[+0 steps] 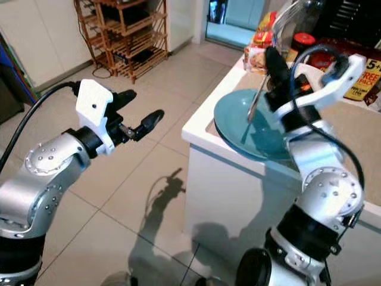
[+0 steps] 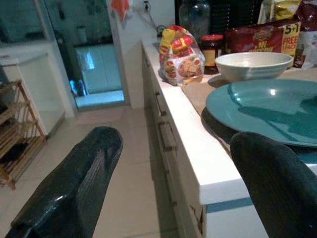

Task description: Setting the table

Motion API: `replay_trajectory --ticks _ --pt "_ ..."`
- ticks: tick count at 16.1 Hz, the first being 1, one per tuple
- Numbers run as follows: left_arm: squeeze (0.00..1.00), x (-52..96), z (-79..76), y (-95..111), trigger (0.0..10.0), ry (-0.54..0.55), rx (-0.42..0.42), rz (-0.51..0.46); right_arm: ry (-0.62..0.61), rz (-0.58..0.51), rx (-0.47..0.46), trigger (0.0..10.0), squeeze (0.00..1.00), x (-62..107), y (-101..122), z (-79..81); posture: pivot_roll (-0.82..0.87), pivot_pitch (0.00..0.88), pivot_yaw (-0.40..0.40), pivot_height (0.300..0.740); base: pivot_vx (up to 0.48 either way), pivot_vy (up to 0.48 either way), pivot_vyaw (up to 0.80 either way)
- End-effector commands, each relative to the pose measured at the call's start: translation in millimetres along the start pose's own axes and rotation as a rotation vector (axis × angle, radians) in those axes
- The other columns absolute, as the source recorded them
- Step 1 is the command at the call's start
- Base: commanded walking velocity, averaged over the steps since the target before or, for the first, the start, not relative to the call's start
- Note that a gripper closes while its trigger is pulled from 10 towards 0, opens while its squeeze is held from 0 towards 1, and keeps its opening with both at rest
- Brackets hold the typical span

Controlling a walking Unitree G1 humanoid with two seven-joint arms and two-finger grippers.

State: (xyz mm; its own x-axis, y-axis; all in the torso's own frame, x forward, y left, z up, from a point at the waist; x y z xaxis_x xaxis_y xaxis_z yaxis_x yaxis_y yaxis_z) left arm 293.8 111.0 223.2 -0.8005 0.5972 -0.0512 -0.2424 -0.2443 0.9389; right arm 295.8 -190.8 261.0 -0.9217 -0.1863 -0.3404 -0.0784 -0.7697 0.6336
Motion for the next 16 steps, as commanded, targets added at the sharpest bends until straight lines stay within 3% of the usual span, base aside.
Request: replay_trajectory --ticks 1,2,6,9,12,14,15,16 --pt "0.00 -1.3 -4.7 -2 10.0 0.005 -0.010 0.004 -0.049 0.001 0.123 10.0 0.00 4.8 -13 3.8 0.09 0.000 -0.039 0.740 -0.311 0.000 0.00" --pt "0.00 -1.5 -5.9 -3 10.0 0.008 -0.009 0.006 -0.061 -0.001 0.150 10.0 0.00 7.1 -16 3.9 0.09 0.000 -0.040 0.740 -0.311 0.000 0.00" --pt "0.00 3.0 -9.6 -9 10.0 -0.004 0.002 0.017 -0.109 -0.079 0.404 10.0 0.00 16.2 -11 6.6 0.09 0.000 -0.027 0.740 -0.294 0.000 0.00" --pt "0.00 8.0 2.6 -15 10.0 0.082 -0.020 0.025 -0.045 -0.079 0.439 10.0 0.00 27.5 -17 21.6 0.09 0.000 -0.007 0.740 0.000 0.000 0.00" --pt "0.00 13.0 13.1 -22 10.0 0.187 0.000 0.014 -0.036 -0.024 0.449 10.0 0.00 38.3 -32 22.5 0.09 0.000 0.002 0.740 0.000 0.000 0.00" --pt "0.00 17.0 9.7 -35 10.0 0.188 -0.009 0.058 -0.078 0.086 0.555 10.0 0.00 51.9 -53 4.4 0.07 0.000 0.019 0.740 0.000 -0.336 0.00" --pt "0.00 18.0 5.8 -44 10.0 0.187 0.006 0.083 -0.182 0.174 0.586 10.0 0.00 63.6 -68 -18.5 0.07 0.000 0.023 0.740 0.000 -0.390 0.00" --pt "0.00 19.4 4.6 -53 10.0 0.202 0.030 0.108 -0.219 0.191 0.578 10.0 0.00 71.4 -73 -29.6 0.07 0.000 0.025 0.740 0.000 -0.439 0.00"
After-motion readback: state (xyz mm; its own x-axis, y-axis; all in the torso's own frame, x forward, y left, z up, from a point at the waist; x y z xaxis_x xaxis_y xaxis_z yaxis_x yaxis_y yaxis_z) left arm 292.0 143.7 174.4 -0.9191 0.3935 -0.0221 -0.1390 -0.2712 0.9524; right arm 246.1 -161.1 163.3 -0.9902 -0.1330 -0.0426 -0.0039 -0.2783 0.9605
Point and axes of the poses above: a point about 5 cm out from each wrist's last joint towards the gripper, its own x axis pointing back from the gripper into the wrist, its own y axis along the axis of the wrist's last joint, z = x × y, the point moved 1 cm from there along -x, pointing out of the wrist towards the gripper, and after that the axes turned 10 degrees about -x, right-handed, at the moved point
